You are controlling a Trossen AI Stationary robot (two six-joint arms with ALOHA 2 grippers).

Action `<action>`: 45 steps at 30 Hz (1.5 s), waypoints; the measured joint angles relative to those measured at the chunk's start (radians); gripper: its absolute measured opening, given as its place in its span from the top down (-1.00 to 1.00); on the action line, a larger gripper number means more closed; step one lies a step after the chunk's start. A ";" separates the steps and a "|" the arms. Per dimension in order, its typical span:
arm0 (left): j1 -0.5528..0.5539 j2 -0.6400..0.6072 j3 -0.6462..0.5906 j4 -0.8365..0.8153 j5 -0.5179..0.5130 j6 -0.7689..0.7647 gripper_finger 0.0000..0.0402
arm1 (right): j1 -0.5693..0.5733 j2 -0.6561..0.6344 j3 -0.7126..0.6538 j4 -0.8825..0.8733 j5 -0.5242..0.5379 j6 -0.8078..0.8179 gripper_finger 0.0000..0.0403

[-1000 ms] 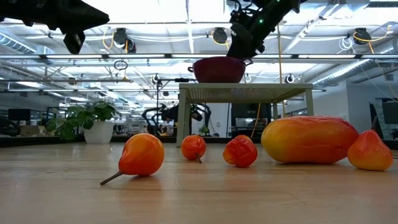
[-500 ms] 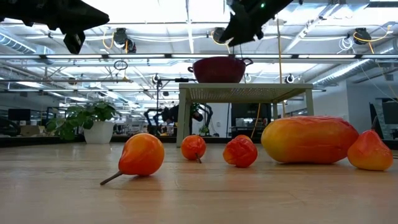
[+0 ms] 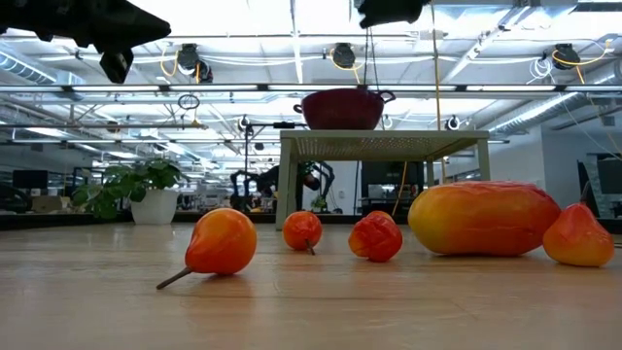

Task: Pick & Place Fruit
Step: Put the mango into the strainer bowl on the shelf

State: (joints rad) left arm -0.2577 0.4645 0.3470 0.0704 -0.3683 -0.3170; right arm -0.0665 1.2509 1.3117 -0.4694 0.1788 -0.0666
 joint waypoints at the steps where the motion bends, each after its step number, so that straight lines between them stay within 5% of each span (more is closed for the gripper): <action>1: 0.000 0.000 0.000 0.000 0.000 0.002 0.88 | 0.024 0.000 0.000 0.000 0.001 0.000 -0.08; 16: 0.000 0.000 0.000 0.000 0.001 0.001 0.88 | 0.267 0.009 0.000 0.003 0.003 0.134 0.52; 25: 0.000 0.000 0.000 0.000 0.004 0.000 0.88 | 0.409 0.079 0.000 0.008 0.004 0.248 0.68; 33: 0.000 0.000 0.000 0.000 0.011 -0.002 0.88 | 0.452 0.185 0.000 -0.043 0.004 0.389 0.54; 45: 0.000 0.000 0.000 0.000 0.011 -0.005 0.88 | 0.455 0.236 0.000 -0.250 -0.054 0.393 -0.04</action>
State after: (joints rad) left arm -0.2577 0.4648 0.3470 0.0700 -0.3573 -0.3225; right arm 0.3885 1.4872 1.3117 -0.7198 0.1249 0.3261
